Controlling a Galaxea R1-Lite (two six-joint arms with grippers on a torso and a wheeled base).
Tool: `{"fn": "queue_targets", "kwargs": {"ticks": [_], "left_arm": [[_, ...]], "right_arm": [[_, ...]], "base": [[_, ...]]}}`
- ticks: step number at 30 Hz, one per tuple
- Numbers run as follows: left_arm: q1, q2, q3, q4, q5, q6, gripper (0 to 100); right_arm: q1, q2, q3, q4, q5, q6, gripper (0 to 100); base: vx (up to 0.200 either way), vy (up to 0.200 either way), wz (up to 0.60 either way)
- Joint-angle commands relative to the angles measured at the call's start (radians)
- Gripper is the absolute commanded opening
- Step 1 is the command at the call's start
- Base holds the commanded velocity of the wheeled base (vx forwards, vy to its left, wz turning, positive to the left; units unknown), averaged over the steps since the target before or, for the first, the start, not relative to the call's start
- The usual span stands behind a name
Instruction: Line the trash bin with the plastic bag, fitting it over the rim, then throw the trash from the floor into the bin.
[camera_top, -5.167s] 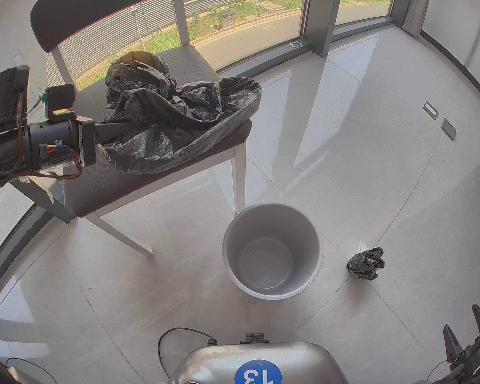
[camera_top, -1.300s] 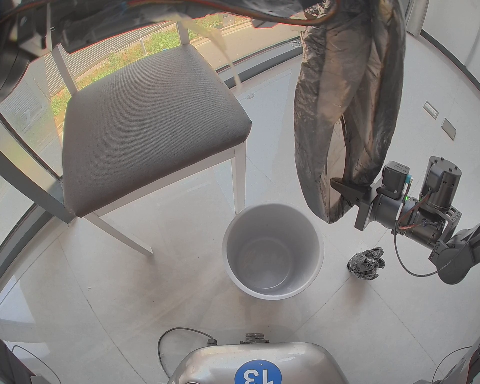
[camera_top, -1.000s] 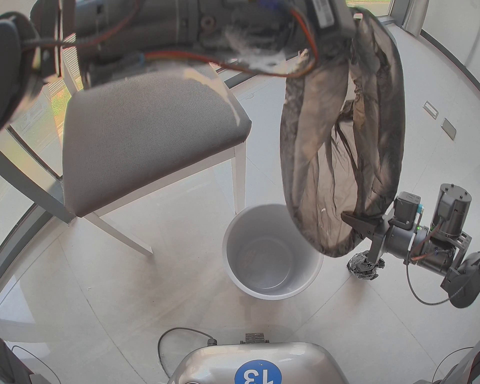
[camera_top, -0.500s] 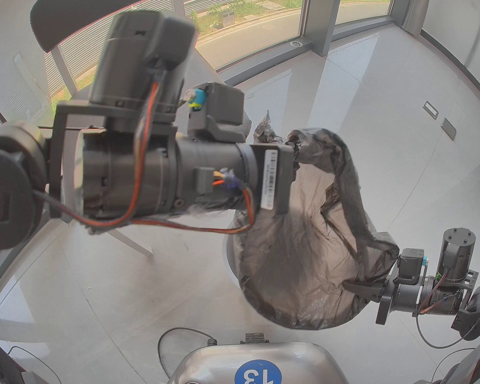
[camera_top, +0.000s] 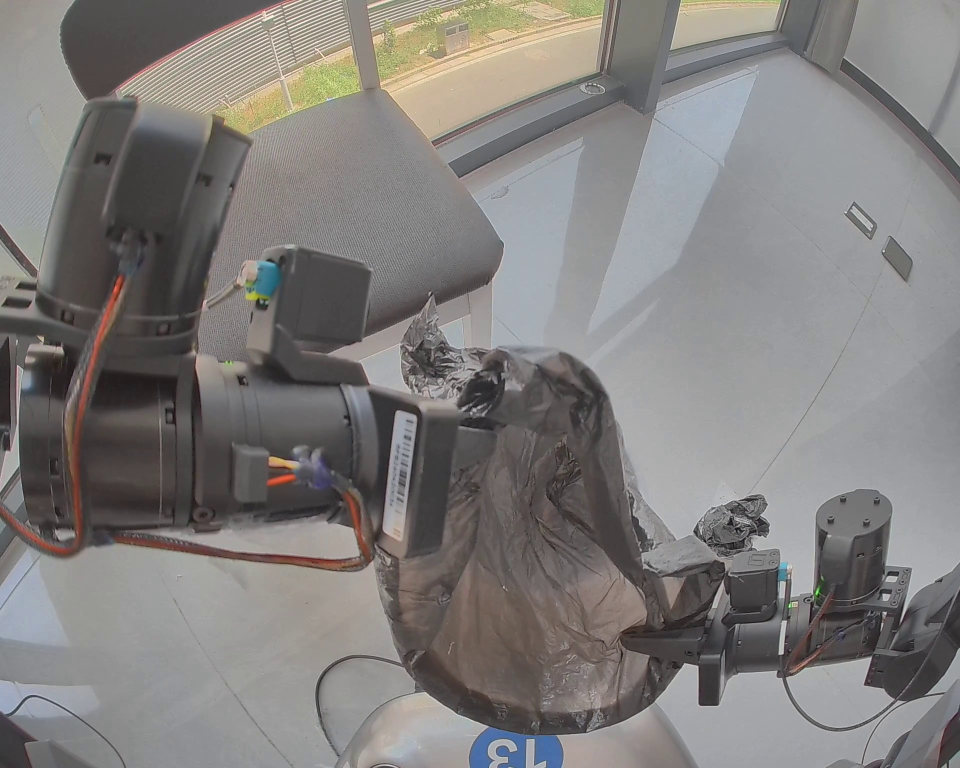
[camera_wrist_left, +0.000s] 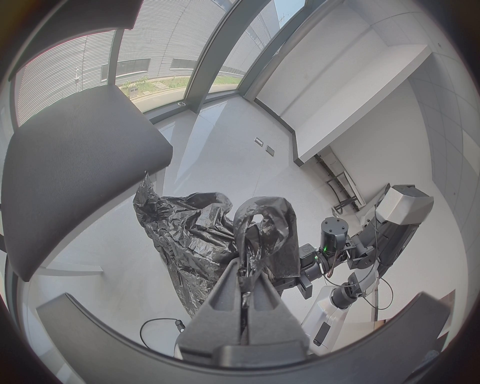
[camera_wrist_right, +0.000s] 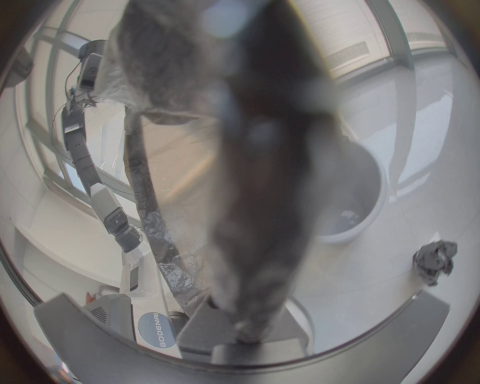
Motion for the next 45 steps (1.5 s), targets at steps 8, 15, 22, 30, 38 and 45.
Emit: {"fn": "queue_targets", "kwargs": {"ticks": [8, 15, 22, 30, 38, 45], "left_arm": [[0.005, 0.169, -0.009, -0.022, -0.008, -0.005, 0], [0.037, 0.307, -0.011, -0.111, -0.036, -0.025, 0], [0.094, 0.436, -0.032, -0.206, -0.047, -0.025, 0], [0.163, 0.521, -0.095, -0.254, -0.035, -0.022, 0], [0.292, 0.568, -0.158, -0.288, 0.013, -0.013, 0], [0.307, 0.588, -0.178, -0.298, 0.085, -0.02, 0]], "right_arm": [[-0.004, 0.108, 0.022, -0.001, 0.001, 0.124, 0], [-0.058, 0.153, 0.074, -0.004, 0.001, 0.135, 0], [-0.148, 0.148, 0.097, -0.004, 0.001, 0.144, 0], [-0.185, 0.153, 0.026, -0.021, -0.001, 0.135, 0], [-0.201, 0.213, -0.106, -0.026, -0.001, 0.12, 0], [-0.265, 0.335, -0.231, -0.024, -0.001, 0.055, 0]], "base": [[0.0, 0.0, 0.0], [0.0, 0.0, 0.0], [0.0, 0.0, 0.0], [0.0, 0.0, 0.0], [0.0, 0.0, 0.0], [0.0, 0.0, 0.0]]}}
